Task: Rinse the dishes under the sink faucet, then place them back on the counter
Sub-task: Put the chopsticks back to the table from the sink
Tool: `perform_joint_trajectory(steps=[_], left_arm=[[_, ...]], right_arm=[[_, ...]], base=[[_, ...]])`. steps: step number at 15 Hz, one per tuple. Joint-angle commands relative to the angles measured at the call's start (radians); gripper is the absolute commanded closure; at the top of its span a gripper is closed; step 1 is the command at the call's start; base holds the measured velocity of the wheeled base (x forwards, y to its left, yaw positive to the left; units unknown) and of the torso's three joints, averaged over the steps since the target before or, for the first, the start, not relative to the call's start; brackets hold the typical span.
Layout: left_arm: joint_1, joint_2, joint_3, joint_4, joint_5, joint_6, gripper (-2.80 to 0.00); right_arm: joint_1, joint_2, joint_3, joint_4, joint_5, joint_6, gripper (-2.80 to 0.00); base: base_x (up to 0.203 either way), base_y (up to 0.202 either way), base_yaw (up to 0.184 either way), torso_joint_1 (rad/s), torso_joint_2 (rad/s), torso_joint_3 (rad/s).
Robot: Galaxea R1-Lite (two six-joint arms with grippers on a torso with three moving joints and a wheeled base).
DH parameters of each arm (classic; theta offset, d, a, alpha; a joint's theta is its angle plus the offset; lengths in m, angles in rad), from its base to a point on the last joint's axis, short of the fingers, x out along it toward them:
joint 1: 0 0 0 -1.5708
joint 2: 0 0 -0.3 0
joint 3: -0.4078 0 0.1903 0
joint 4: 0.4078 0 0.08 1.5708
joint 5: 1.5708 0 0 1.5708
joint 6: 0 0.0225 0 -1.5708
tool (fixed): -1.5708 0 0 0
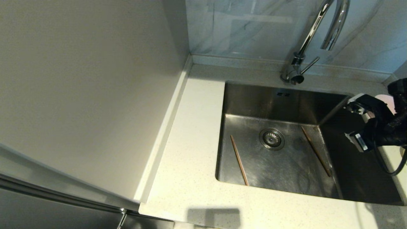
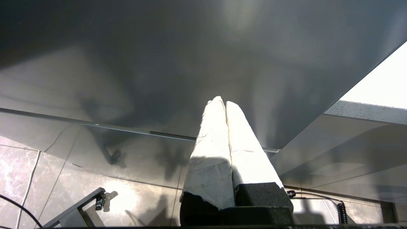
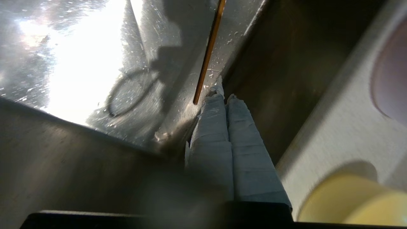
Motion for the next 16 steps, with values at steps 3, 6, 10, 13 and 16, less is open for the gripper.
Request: perform_joint_trajectory(steps=[3, 6, 10, 13, 16], left_arm=[[0.0, -0.003, 0.0, 0.0, 0.0, 0.0, 0.0], [0.0, -0.003, 0.0, 0.0, 0.0, 0.0, 0.0], [0.0, -0.003, 0.0, 0.0, 0.0, 0.0, 0.0], [0.0, -0.003, 0.0, 0.0, 0.0, 0.0, 0.0], [0.0, -0.003, 0.0, 0.0, 0.0, 0.0, 0.0]], right_arm=[[0.002, 0.239, -0.11, -0.016, -0.03, -0.003, -2.8], [0.003, 0.375, -0.198, -0.02, -0.034, -0.003, -2.8], [0.002, 0.543, -0.343, -0.02, -0.039, -0.005, -2.8], [-0.002, 0.663, -0.447, -0.027, -0.04, -0.003, -2.8], [-0.019, 0.756, -0.571, -0.035, -0.039, -0.003, -2.8]], base=[[0.0, 0.0, 0.0, 0.0, 0.0, 0.0], [0.0, 0.0, 0.0, 0.0, 0.0, 0.0], [0.0, 0.0, 0.0, 0.0, 0.0, 0.0], [0.0, 0.0, 0.0, 0.0, 0.0, 0.0], [0.0, 0.0, 0.0, 0.0, 0.0, 0.0]])
